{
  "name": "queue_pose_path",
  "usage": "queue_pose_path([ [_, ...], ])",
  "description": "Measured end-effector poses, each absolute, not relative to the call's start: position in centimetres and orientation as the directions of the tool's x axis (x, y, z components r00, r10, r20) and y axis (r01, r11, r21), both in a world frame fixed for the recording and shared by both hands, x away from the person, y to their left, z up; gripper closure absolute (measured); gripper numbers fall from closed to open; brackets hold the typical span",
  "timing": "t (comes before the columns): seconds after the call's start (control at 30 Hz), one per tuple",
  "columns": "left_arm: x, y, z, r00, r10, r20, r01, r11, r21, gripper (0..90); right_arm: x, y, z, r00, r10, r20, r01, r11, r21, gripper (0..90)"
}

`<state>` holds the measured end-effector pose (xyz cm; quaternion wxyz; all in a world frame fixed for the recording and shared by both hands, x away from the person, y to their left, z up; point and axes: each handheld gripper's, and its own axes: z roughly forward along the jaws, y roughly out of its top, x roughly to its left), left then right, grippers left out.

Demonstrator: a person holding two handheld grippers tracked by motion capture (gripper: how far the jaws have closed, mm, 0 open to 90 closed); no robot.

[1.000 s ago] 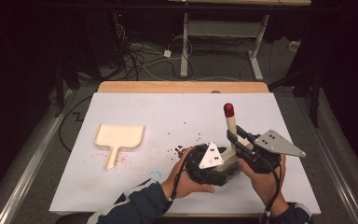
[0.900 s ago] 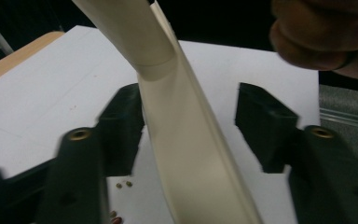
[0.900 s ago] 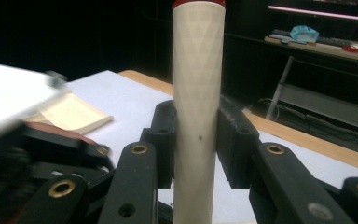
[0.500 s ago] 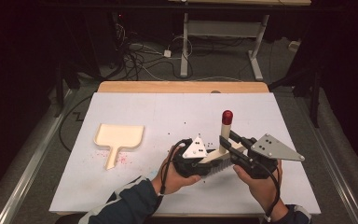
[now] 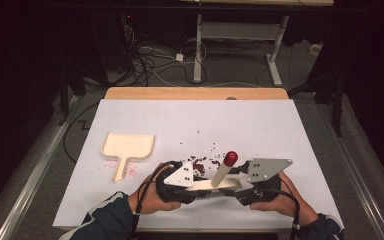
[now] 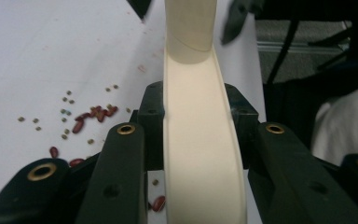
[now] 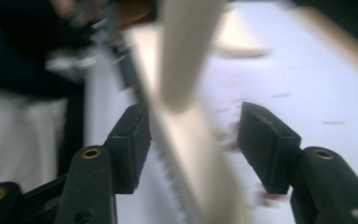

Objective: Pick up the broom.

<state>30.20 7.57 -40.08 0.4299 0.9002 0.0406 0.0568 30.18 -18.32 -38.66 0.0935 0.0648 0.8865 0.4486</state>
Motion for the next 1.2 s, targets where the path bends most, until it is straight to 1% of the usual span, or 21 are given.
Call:
queue_pose_path([
  [0.03, 30.1, 7.8, -40.2, 0.992, 0.108, 0.065, 0.018, -0.63, 0.776, 65.5, 30.1, -17.8, -39.1, -0.98, 0.17, -0.102, 0.027, 0.626, 0.78, 46.0],
  [0.07, 29.9, 8.0, -40.3, 0.993, 0.097, 0.061, 0.015, -0.632, 0.775, 65.5, 30.1, -17.8, -39.1, -0.98, 0.17, -0.102, 0.027, 0.626, 0.78, 46.0],
  [0.1, 29.8, 8.1, -40.5, 0.995, 0.082, 0.056, 0.009, -0.64, 0.768, 65.5, 29.9, -16.9, -40.1, -0.985, 0.126, -0.118, -0.003, 0.671, 0.742, 52.3],
  [0.13, 29.7, 8.2, -40.6, 0.996, 0.073, 0.055, 0.005, -0.645, 0.764, 65.5, 29.9, -16.8, -40.3, -0.985, 0.125, -0.116, -0.002, 0.67, 0.742, 57.5],
  [0.17, 29.5, 8.4, -41.0, 0.997, 0.057, 0.05, -0.001, -0.648, 0.761, 65.5, 30.0, -16.7, -40.6, -0.988, 0.123, -0.092, 0.013, 0.669, 0.743, 58.8],
  [0.23, 29.5, 8.6, -41.0, 0.998, 0.046, 0.041, -0.001, -0.644, 0.765, 65.5, 30.2, -16.5, -41.1, -0.992, 0.095, -0.078, 0.008, 0.682, 0.731, 57.5],
  [0.33, 29.6, 8.8, -40.9, 0.999, 0.016, 0.033, -0.015, -0.64, 0.768, 65.5, 30.1, -15.8, -41.9, -0.996, 0.064, -0.062, -0.001, 0.689, 0.725, 63.6],
  [0.37, 29.5, 8.7, -40.9, 0.999, 0.006, 0.032, -0.021, -0.64, 0.768, 65.4, 30.0, -15.7, -41.9, -0.996, 0.043, -0.073, -0.024, 0.688, 0.725, 65.9],
  [0.53, 29.6, 8.8, -41.0, 0.999, 0.012, 0.049, -0.031, -0.636, 0.771, 63.3, 29.7, -15.7, -41.9, -0.995, 0.055, -0.087, -0.025, 0.691, 0.722, 67.7],
  [0.6, 29.8, 9.1, -40.9, 0.994, 0.069, 0.084, -0.022, -0.63, 0.776, 55.5, 29.7, -15.6, -41.7, -0.991, 0.078, -0.107, -0.023, 0.692, 0.722, 68.0],
  [0.67, 29.9, 9.4, -40.7, 0.993, 0.075, 0.094, -0.026, -0.629, 0.777, 54.3, 29.7, -15.7, -41.6, -0.987, 0.111, -0.12, -0.011, 0.686, 0.727, 68.1],
  [0.73, 29.8, 9.9, -40.4, 0.985, 0.109, 0.137, -0.037, -0.633, 0.774, 53.0, 29.8, -15.8, -41.5, -0.985, 0.119, -0.123, -0.008, 0.684, 0.729, 68.1],
  [0.77, 29.8, 10.1, -40.2, 0.981, 0.124, 0.147, -0.037, -0.63, 0.775, 47.4, 29.9, -16.1, -41.3, -0.98, 0.148, -0.133, 0.001, 0.674, 0.739, 68.2],
  [0.83, 29.8, 10.6, -40.0, 0.973, 0.167, 0.161, -0.023, -0.621, 0.783, 45.6, 29.9, -16.2, -41.2, -0.978, 0.157, -0.136, 0.004, 0.668, 0.744, 68.2],
  [0.87, 29.8, 11.0, -39.9, 0.963, 0.204, 0.176, -0.013, -0.618, 0.786, 34.8, 30.1, -16.5, -40.9, -0.972, 0.188, -0.142, 0.016, 0.655, 0.756, 68.2],
  [0.93, 29.8, 12.1, -39.8, 0.934, 0.293, 0.205, 0.013, -0.601, 0.799, 28.0, 30.2, -16.8, -40.7, -0.965, 0.214, -0.148, 0.024, 0.641, 0.768, 68.2],
  [0.97, 29.8, 12.1, -39.8, 0.934, 0.293, 0.205, 0.013, -0.601, 0.799, 25.8, 30.4, -17.1, -40.5, -0.962, 0.228, -0.147, 0.032, 0.633, 0.774, 68.2],
  [1.0, 29.8, 12.6, -39.8, 0.923, 0.323, 0.211, 0.021, -0.588, 0.808, 25.8, 30.4, -17.1, -40.5, -0.962, 0.228, -0.147, 0.032, 0.633, 0.774, 68.2],
  [1.07, 29.6, 14.3, -39.8, 0.886, 0.404, 0.229, 0.048, -0.569, 0.821, 20.5, 30.7, -17.8, -40.0, -0.947, 0.281, -0.153, 0.055, 0.614, 0.787, 68.2],
  [1.17, 29.5, 15.5, -40.1, 0.854, 0.457, 0.248, 0.066, -0.568, 0.82, 18.5, 31.0, -18.1, -39.8, -0.934, 0.319, -0.161, 0.07, 0.606, 0.793, 68.1],
  [1.2, 29.5, 16.7, -40.6, 0.823, 0.506, 0.26, 0.089, -0.565, 0.82, 17.9, 31.4, -18.6, -39.6, -0.921, 0.353, -0.162, 0.088, 0.596, 0.798, 68.1],
])
